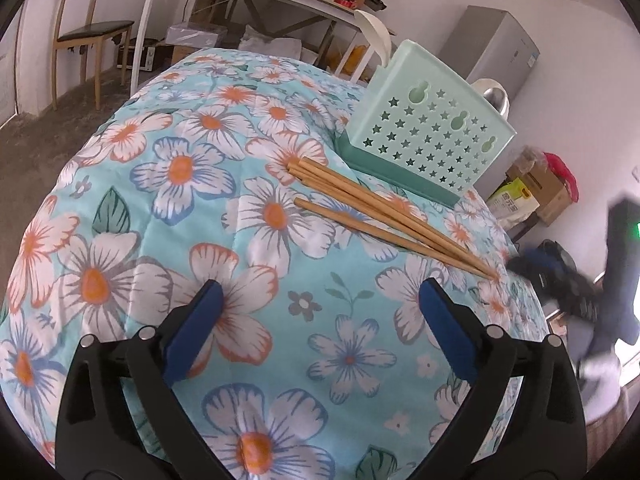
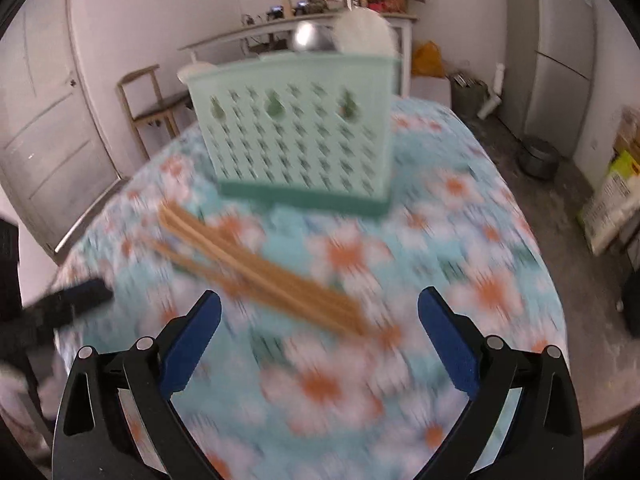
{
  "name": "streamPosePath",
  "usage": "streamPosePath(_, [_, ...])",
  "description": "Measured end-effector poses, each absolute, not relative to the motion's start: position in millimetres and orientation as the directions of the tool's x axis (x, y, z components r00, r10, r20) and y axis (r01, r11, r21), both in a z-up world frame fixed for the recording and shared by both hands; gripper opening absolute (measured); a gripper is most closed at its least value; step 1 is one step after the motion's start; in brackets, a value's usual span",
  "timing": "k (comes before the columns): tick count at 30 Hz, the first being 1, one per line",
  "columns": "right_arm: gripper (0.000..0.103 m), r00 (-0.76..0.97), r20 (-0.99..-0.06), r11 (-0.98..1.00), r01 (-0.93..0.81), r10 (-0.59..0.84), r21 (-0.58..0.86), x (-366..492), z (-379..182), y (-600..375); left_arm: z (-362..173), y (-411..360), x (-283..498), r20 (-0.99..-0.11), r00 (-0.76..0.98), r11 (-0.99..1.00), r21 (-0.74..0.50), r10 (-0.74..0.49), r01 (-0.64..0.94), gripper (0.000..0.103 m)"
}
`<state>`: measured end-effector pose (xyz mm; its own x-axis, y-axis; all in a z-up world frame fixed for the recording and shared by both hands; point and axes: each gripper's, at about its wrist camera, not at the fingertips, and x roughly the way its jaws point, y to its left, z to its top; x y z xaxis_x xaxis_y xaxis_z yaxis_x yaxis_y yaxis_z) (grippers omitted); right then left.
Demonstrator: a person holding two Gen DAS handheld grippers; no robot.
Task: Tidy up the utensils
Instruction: 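Withdraw the right tool and reach it over the wooden chopsticks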
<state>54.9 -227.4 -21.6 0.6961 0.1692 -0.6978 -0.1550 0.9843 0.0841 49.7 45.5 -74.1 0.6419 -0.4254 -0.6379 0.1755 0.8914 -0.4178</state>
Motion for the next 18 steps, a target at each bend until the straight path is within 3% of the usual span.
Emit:
streamPosePath(9, [0.034,0.608,-0.768,0.969,-0.235,0.203,0.070,126.2,-48.2,-165.4,-67.4,56.8,35.3,-0.658,0.675,0.936,-0.315,-0.333,0.155,0.095])
streamPosePath(18, [0.030,0.586,-0.776,0.953,-0.294,0.235,0.068,91.7,-52.0,-157.6,-73.3,65.9,35.4,-0.659,0.687,0.946,-0.291,-0.305,0.141,0.095])
